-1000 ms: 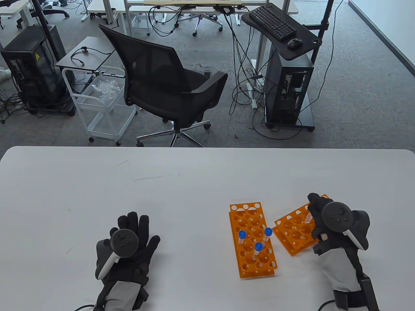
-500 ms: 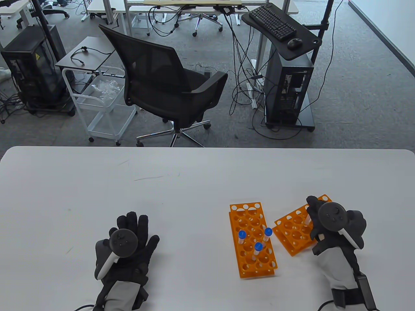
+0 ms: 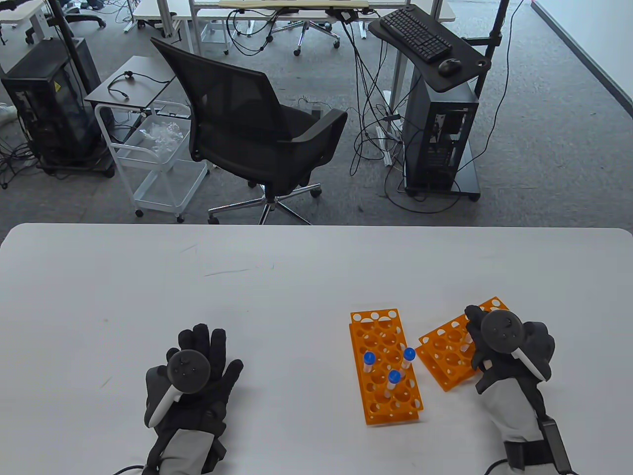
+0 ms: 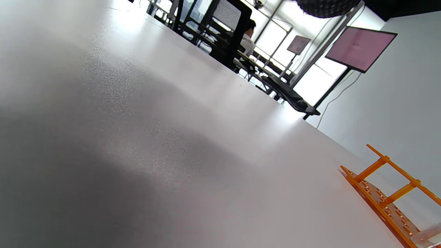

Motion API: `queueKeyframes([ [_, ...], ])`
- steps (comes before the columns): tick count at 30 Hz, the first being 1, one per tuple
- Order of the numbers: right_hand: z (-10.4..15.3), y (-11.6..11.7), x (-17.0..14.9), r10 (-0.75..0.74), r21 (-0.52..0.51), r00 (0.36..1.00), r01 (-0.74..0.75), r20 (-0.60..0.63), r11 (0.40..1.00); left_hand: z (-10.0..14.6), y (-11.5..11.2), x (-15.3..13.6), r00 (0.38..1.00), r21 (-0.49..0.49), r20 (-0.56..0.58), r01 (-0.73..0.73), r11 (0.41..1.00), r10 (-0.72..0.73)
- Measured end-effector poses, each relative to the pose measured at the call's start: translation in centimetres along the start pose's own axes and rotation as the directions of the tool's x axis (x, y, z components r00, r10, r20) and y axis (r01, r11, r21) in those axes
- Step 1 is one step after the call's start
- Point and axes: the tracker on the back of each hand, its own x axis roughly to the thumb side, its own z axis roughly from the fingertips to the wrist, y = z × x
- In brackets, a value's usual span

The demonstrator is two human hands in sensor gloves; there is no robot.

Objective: Transfer 4 test tubes between racks (Right hand only)

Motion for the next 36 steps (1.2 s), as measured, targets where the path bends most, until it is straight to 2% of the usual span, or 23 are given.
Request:
queueKeyframes([
  [15, 0.0, 0.3, 0.2, -0.003, 0.026, 1.000, 0.003, 0.001, 1.000, 0.0, 0.0, 0.0, 1.000, 0.000, 0.005, 0.000, 1.000, 0.000],
  [20, 0.3, -1.0, 1.0, -0.023, -0.019, 0.999, 0.023, 0.025, 1.000, -0.1, 0.0, 0.0, 1.000, 0.001, 0.006, -0.002, 1.000, 0.002],
  [23, 0.7, -2.2, 2.3, -0.047, -0.048, 0.996, 0.051, 0.078, 0.998, 0.0, 0.0, 0.0, 1.000, -0.001, 0.004, -0.002, 1.000, 0.002],
  [28, 1.2, -3.1, 5.1, -0.081, -0.031, 0.978, 0.089, 0.194, 0.996, 0.0, 0.0, 0.0, 1.000, 0.001, 0.006, -0.001, 1.000, 0.001],
  [36, 1.7, -2.1, 8.2, -0.081, 0.087, 0.952, 0.058, 0.296, 0.995, 0.0, 0.0, 0.0, 1.000, -0.001, 0.008, -0.002, 1.000, 0.002],
])
